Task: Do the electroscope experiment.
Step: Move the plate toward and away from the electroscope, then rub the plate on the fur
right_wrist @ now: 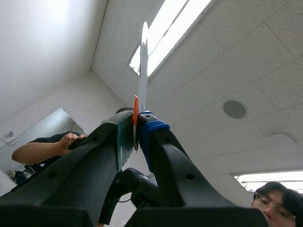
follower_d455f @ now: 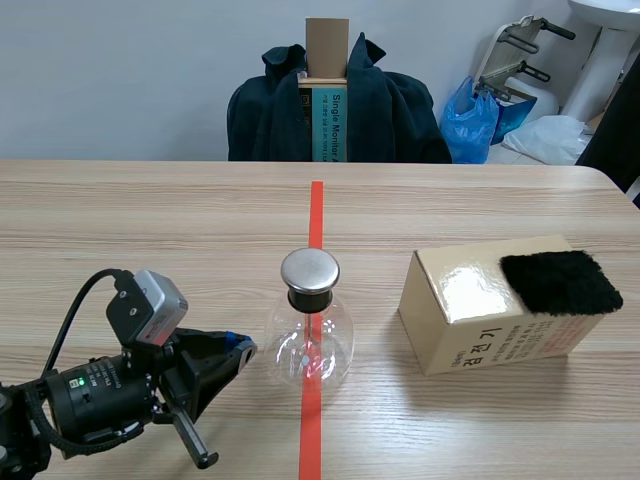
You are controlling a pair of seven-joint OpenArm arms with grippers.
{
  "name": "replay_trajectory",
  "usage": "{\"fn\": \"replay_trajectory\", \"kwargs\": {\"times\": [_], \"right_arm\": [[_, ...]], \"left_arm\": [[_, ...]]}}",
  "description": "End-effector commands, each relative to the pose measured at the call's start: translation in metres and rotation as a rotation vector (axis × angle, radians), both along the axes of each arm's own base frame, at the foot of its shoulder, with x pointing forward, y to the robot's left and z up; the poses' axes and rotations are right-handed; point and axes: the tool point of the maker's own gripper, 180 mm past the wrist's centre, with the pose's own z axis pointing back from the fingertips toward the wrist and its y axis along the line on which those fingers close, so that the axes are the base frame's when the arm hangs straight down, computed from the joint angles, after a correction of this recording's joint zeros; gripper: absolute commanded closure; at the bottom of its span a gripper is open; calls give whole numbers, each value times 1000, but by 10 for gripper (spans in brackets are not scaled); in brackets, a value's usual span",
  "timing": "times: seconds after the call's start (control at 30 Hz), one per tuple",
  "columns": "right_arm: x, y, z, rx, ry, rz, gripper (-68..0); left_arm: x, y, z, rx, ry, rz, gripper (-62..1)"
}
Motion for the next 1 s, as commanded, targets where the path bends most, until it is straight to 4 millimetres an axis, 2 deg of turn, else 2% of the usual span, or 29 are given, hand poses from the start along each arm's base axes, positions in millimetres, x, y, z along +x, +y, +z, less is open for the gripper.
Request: {"fn": "replay_trajectory", "kwargs": {"times": [0.0, 0.1, 0.17, 0.23, 0.43, 0.5, 0.6, 0.77, 0.97], "right_arm": [[-11, -3, 12, 8, -77, -10, -8], [-14, -6, 15, 11, -90, -19, -8], [-15, -10, 17, 22, -95, -30, -8], [-15, -13, 18, 31, -97, -40, -8], [-12, -18, 7, 37, -57, -62, -8], [-10, -15, -9, 1, -14, -61, -7], [-2, -12, -55, -48, 135, -45, -7], [-4, -4, -159, -131, 442, 3, -7], [-14, -13, -268, -143, 748, 12, -7]], "left_arm": [[6, 5, 14, -16, -39, 10, -30], [1, 15, 24, -6, -64, 15, -30], [-3, 20, 38, -15, -99, 15, -70], [-9, 24, 52, -11, -128, 7, -184], [-36, 28, 95, -19, -209, -31, -620], [-47, 27, 108, -30, -227, -47, -623], [-60, 29, 120, -16, -239, -47, -623], [-76, 32, 140, -33, -265, -35, -623], [-79, 35, 144, -15, -266, -33, -623]]}}
